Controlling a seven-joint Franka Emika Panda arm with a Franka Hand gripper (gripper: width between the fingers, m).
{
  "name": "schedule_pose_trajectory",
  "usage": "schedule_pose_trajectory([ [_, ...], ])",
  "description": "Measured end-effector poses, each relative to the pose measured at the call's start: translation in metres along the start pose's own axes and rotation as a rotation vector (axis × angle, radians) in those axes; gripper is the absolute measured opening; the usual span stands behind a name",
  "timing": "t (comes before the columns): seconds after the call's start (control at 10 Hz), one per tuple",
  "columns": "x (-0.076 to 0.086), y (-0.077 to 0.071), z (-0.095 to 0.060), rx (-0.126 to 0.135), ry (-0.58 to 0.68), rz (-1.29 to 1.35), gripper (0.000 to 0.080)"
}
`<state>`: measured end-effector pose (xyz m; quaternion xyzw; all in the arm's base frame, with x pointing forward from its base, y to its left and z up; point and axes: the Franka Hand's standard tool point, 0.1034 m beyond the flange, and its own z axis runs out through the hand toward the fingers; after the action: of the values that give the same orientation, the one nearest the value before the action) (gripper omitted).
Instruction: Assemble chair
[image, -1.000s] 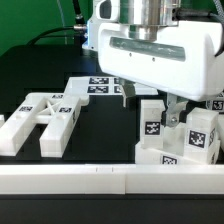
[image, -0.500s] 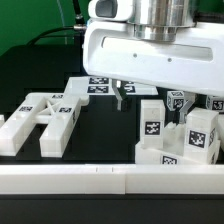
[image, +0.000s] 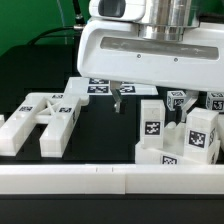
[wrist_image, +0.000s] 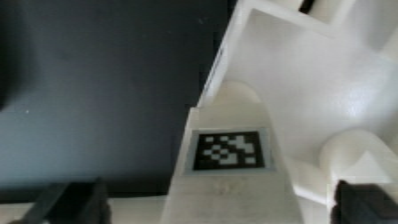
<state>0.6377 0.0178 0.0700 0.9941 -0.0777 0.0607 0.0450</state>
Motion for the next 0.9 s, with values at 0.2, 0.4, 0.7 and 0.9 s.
schedule_pose_trajectory([
  [0.2, -0.0003, 0.0002, 0.0002, 0.0, -0.001, 0.006, 0.0377],
  [0.4, 0.0006, -0.0002, -0.001, 0.002, 0.002, 0.044, 0.0292],
  [0.7, 0.0004, -0.0005, -0.001, 0.003, 0.002, 0.212, 0.0292],
  [0.9, -0.0013, -0.0033, -0.0009, 0.003, -0.005, 0.446, 0.0292],
])
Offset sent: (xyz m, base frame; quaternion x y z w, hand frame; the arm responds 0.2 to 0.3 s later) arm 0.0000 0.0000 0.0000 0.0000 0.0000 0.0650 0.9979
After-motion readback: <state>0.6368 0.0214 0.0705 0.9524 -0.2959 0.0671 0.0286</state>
